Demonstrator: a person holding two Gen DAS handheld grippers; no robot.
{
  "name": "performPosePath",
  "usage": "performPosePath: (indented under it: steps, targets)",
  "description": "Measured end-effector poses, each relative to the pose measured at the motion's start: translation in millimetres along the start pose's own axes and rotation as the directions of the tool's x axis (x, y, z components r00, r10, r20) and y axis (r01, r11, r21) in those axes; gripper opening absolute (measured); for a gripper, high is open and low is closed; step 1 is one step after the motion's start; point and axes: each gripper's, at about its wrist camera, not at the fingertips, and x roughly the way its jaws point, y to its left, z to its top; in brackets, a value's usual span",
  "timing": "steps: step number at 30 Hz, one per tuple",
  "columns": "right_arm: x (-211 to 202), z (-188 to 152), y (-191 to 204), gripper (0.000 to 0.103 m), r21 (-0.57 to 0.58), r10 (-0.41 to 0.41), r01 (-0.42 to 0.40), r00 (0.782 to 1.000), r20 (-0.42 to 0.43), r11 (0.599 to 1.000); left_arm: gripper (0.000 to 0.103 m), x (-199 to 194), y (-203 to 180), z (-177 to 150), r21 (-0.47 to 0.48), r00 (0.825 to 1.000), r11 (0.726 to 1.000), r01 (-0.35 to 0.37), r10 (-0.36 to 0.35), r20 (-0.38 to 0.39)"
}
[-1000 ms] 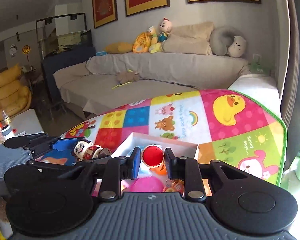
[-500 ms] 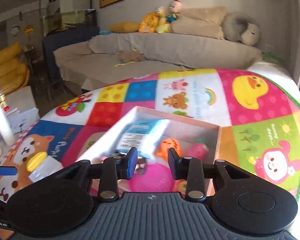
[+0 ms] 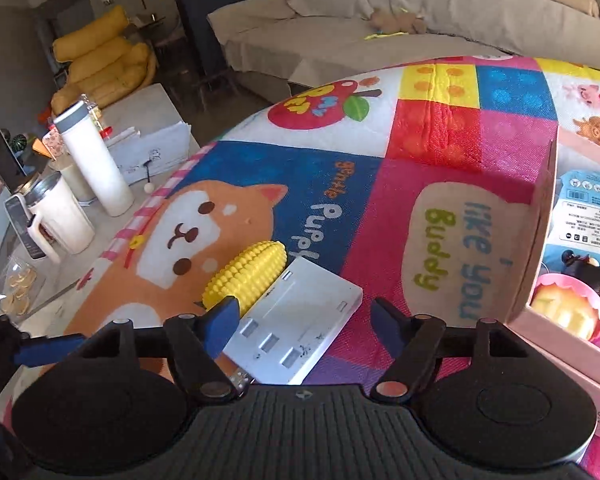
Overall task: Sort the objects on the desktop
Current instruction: 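Grasp the white USB hub with the right tool while the left tool reaches the yellow corn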
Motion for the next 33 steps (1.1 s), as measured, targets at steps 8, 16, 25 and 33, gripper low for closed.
performPosePath:
  steps: [8,16,25,33]
  targets:
    - [-7,-18,14,0.050,-0.126,-0.044,0.042,0.999,-0.015,0.991,0.100,-2,12,-5,-0.031,1.000,0.999,-0.018,0.018,-0.006]
    - [-62,-68,-14,0.048,-0.101,-0.082,0.080,0.997,-0.017,0.992,0.100,6,8,2,-0.035,1.000,0.999,-0.021,0.021,-0.006]
    - [-107,-129,-56,0.057,0.054,-0.271,0.266,0.956,0.116,0.962,0.100,50,7,55,-0.104,0.998,0.993,-0.060,0.063,0.024]
    - [-109,-137,-56,0.059,0.069,-0.282,0.275,0.946,0.161,0.959,0.081,100,-2,87,-0.112,0.989,0.983,-0.147,0.148,-0.004]
